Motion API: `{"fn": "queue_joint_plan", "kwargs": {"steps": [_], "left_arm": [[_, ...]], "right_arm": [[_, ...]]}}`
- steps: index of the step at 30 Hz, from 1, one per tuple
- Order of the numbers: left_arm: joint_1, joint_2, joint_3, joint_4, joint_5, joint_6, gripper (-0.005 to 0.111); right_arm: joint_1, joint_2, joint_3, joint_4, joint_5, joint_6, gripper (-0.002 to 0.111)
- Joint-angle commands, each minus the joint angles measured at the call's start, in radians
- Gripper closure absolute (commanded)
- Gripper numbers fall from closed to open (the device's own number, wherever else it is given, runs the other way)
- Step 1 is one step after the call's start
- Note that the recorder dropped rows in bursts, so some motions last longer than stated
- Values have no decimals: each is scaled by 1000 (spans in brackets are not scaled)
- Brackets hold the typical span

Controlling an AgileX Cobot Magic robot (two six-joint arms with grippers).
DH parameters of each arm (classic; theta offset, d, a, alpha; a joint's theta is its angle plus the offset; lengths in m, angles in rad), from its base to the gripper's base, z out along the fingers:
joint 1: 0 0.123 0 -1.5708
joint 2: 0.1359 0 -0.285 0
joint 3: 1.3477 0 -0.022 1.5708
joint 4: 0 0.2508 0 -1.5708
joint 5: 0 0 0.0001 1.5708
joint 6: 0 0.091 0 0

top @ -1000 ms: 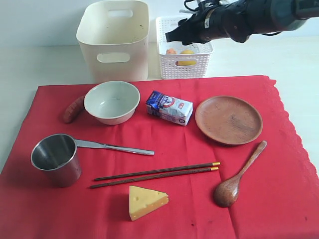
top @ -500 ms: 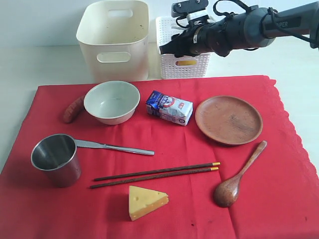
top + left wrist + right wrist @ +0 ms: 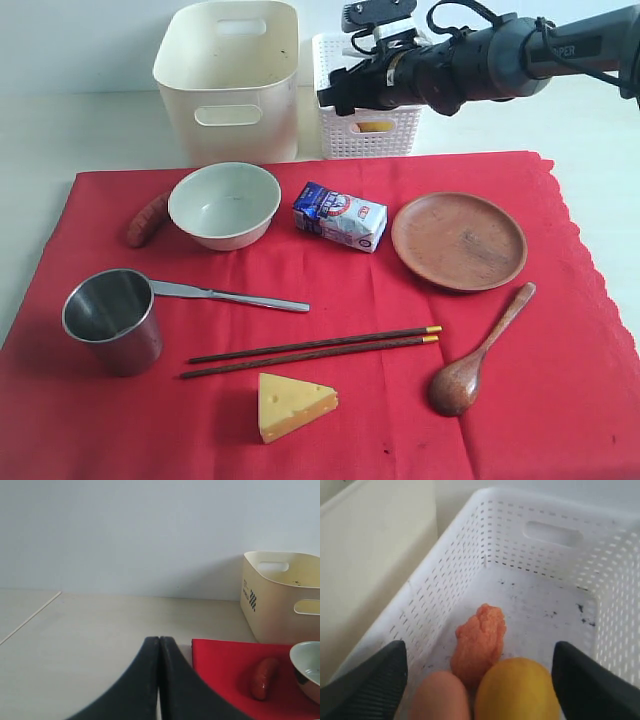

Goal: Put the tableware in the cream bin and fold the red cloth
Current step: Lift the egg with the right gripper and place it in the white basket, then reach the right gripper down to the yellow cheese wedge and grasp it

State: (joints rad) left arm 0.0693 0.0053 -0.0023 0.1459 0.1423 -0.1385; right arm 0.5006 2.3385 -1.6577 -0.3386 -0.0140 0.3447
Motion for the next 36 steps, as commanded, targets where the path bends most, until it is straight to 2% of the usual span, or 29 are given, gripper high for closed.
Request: {"fn": "queue_joint_plan", "kwargs": {"steps": [1,16,20,27,31,36], "left_arm": [[1,-5,2,6,-2,4,106],[1,-5,2,6,-2,4,106],[1,-5,2,6,-2,4,106],[1,-5,2,6,-2,4,106],[1,-5,2,6,-2,4,106],[1,-5,2,6,-2,4,106]], "right_arm": [[0,-32,-4,-2,33,-4,33],[0,-325,-4,-1,332,-6,33],[25,-397,-4,2,454,-141,33],[134,-449,-4,92,634,-420,33],[197,-454,43,194,673,-577,33],[232,-481,152,296,676,-658,33]]}}
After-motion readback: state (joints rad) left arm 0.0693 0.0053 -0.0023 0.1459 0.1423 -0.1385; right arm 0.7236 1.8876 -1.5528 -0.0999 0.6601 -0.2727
